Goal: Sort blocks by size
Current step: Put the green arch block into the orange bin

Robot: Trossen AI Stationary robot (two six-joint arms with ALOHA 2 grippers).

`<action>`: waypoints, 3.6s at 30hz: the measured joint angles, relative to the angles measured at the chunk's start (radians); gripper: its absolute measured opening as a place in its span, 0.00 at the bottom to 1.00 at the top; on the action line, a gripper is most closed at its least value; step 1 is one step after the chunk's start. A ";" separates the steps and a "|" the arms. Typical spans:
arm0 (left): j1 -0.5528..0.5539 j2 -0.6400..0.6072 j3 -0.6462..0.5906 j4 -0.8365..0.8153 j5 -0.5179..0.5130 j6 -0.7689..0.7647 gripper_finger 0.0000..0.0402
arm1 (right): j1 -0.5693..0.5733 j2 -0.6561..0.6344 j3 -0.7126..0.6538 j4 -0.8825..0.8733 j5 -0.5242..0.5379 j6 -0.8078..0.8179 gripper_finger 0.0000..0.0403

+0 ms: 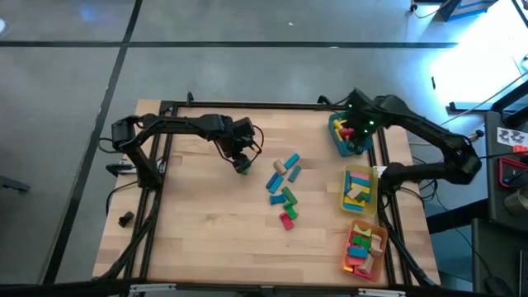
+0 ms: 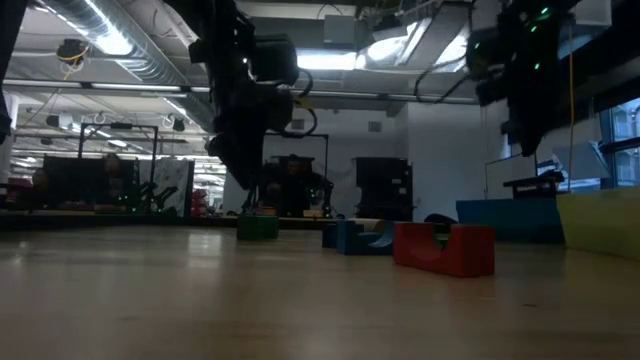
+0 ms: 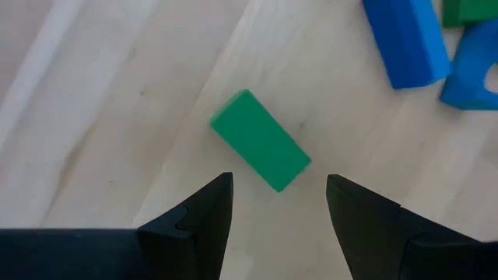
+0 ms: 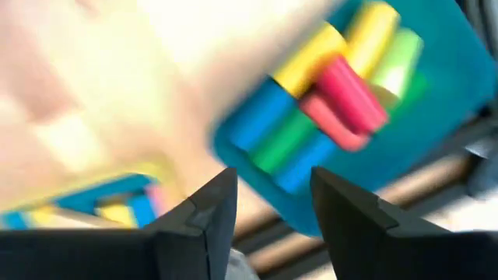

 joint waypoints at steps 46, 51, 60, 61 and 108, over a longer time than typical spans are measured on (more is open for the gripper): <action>-0.108 0.198 0.000 0.140 -0.174 -0.249 0.48 | 0.864 -0.172 0.001 0.317 -0.014 0.359 0.41; -0.116 0.204 0.000 0.149 -0.174 -0.195 0.35 | 0.941 -0.132 0.000 0.306 -0.014 0.409 0.41; -0.134 0.202 0.006 0.362 0.030 -0.169 0.29 | 1.131 -0.098 0.000 0.297 0.041 0.501 0.41; -0.136 0.201 0.006 0.406 0.068 -0.176 0.29 | 1.158 -0.098 0.000 0.294 0.077 0.519 0.41; -0.368 0.195 0.008 1.451 0.198 -0.106 0.31 | 1.406 0.120 0.000 0.864 0.951 0.054 0.40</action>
